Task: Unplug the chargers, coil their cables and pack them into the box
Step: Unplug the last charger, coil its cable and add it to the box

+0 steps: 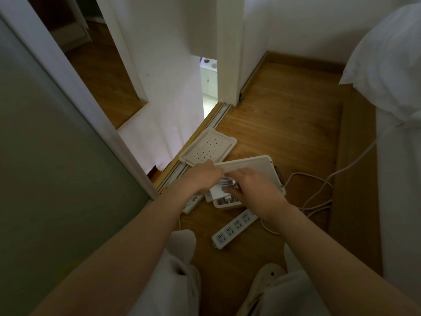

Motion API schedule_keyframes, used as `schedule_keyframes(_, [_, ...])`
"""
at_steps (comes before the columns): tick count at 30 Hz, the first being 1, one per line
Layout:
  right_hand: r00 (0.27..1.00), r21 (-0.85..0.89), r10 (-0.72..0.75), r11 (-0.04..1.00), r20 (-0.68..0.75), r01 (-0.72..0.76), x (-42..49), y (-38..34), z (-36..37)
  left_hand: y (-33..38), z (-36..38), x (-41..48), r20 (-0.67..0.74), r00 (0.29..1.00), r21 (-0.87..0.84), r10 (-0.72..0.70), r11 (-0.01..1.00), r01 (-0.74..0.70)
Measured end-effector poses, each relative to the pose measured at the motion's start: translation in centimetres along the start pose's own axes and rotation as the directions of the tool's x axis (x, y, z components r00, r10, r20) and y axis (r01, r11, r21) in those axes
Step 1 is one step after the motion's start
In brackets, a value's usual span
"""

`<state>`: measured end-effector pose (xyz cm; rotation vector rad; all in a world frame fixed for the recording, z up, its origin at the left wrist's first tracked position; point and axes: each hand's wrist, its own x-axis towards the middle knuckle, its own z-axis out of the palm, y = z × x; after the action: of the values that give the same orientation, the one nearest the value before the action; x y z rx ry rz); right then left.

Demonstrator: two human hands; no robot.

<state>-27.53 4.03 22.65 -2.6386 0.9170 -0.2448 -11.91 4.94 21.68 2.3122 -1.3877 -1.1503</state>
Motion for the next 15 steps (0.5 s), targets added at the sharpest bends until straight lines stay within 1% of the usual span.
schedule_keyframes(2, [0.999,-0.044,-0.023,0.999,0.026,0.024,0.1,0.1,-0.1,0.2,-0.1,-0.3,0.051,0.997,-0.093,-0.049,0.994,0.054])
schedule_keyframes(4, [0.998,-0.093,-0.029,0.995,0.047,0.033,0.1,0.1,0.0,0.4,-0.3,-0.5,0.083,0.996,-0.065,-0.038,0.997,0.044])
schedule_keyframes(7, [0.996,-0.169,-0.046,0.984,0.082,0.059,0.1,0.2,0.5,0.1,-0.5,-0.4,0.072,0.997,-0.049,-0.002,0.999,0.006])
schedule_keyframes(10, [0.995,-0.2,-0.064,0.977,0.07,0.077,0.2,-0.1,1.1,-0.1,-0.8,-0.3,0.02,1.0,-0.065,-0.002,0.998,0.003])
schedule_keyframes(12, [0.997,-0.199,-0.073,0.977,0.031,0.078,0.2,-0.4,1.2,0.2,-1.2,-0.6,-0.06,0.998,-0.081,-0.009,0.997,0.005])
schedule_keyframes(15, [0.997,-0.161,-0.073,0.985,-0.015,0.069,0.3,-0.8,0.9,0.7,-1.7,-1.1,-0.177,0.984,-0.11,0.033,0.992,-0.053])
